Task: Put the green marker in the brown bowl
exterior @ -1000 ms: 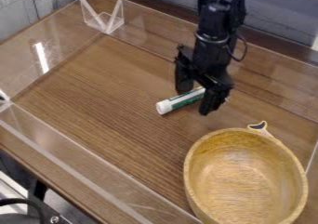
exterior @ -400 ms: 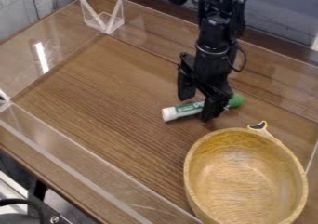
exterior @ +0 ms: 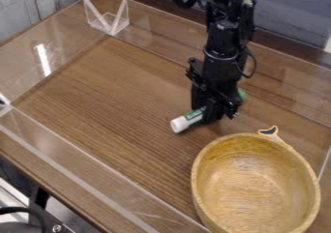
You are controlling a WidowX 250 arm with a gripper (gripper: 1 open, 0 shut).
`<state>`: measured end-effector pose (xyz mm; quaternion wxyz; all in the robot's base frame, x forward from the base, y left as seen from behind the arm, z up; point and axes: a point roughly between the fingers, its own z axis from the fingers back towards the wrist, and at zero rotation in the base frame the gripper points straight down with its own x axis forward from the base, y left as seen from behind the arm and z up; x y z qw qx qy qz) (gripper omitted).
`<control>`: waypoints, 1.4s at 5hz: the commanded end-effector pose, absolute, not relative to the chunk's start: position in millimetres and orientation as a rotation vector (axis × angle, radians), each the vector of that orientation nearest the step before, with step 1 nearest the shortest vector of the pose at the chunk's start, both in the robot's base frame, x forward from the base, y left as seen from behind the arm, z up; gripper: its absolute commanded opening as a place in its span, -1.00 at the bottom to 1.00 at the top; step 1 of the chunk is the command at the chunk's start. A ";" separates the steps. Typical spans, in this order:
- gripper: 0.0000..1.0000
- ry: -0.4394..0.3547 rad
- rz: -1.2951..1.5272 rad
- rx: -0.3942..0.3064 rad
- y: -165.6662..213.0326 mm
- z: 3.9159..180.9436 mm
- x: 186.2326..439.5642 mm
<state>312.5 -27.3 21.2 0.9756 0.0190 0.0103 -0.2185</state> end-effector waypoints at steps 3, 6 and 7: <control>-1.00 -0.029 -0.476 0.047 -29.8 50.6 320.9; -1.00 -0.074 -0.485 0.048 -31.4 68.3 324.1; -1.00 -0.096 -0.493 0.050 -32.6 70.9 327.9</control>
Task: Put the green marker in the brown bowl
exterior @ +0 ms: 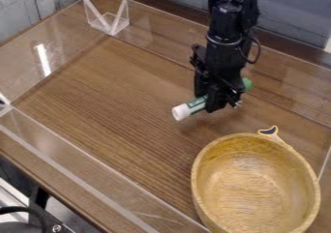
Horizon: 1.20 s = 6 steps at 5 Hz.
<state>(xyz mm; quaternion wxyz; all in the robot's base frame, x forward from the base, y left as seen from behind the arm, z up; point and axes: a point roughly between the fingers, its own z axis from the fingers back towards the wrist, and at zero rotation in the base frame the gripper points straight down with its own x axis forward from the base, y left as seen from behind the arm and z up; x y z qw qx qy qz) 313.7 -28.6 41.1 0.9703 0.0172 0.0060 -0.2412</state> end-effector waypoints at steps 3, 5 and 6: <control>-1.00 -0.142 -0.504 0.043 -51.8 89.9 291.7; -1.00 -0.171 -0.532 0.030 -62.4 95.6 273.4; -1.00 -0.183 -0.543 0.027 -65.8 97.5 266.1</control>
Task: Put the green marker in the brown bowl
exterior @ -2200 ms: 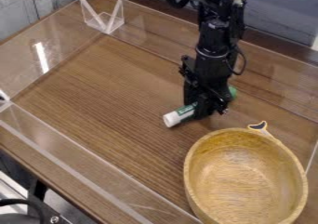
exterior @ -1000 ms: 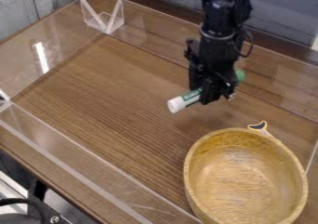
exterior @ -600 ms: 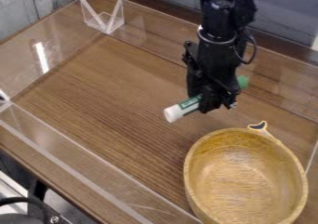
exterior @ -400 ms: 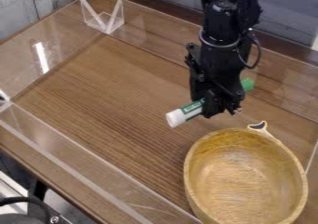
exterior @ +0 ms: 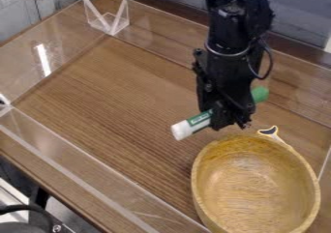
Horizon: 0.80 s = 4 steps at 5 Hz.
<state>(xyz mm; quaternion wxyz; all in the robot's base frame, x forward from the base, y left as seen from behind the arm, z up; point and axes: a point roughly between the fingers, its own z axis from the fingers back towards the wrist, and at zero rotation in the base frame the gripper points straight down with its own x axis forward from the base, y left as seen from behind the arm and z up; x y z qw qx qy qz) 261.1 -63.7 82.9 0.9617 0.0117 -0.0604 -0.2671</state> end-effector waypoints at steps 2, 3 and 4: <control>-1.00 -0.209 -0.554 0.021 -71.2 99.0 253.1; -1.00 -0.223 -0.556 0.017 -75.3 98.1 247.1; -1.00 -0.236 -0.561 0.013 -80.3 95.7 241.9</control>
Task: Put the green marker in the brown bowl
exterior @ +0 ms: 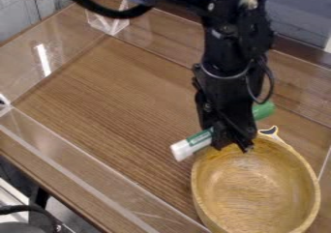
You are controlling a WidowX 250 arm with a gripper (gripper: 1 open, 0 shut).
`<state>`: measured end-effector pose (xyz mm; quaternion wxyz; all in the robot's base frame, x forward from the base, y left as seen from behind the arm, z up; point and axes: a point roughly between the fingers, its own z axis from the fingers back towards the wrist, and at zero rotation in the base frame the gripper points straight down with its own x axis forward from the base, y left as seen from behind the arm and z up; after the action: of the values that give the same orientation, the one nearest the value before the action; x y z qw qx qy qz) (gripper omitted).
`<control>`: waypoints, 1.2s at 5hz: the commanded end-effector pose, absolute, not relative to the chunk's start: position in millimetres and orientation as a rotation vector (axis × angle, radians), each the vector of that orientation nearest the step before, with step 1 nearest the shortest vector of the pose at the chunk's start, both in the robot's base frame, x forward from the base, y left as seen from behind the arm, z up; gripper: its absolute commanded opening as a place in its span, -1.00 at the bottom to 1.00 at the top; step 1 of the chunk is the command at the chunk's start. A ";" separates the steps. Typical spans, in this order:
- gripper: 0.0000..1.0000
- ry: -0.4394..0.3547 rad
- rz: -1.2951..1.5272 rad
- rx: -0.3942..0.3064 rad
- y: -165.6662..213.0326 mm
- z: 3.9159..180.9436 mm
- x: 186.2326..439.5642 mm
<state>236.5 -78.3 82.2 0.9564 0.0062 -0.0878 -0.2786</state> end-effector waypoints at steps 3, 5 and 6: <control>-1.00 -0.257 -0.574 -0.011 -97.3 87.5 226.9; -1.00 -0.265 -0.574 -0.042 -101.7 87.0 223.1; -1.00 -0.268 -0.572 -0.058 -103.8 87.2 221.6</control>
<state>218.2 -98.7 75.3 0.9551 -0.0244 -0.1065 -0.2754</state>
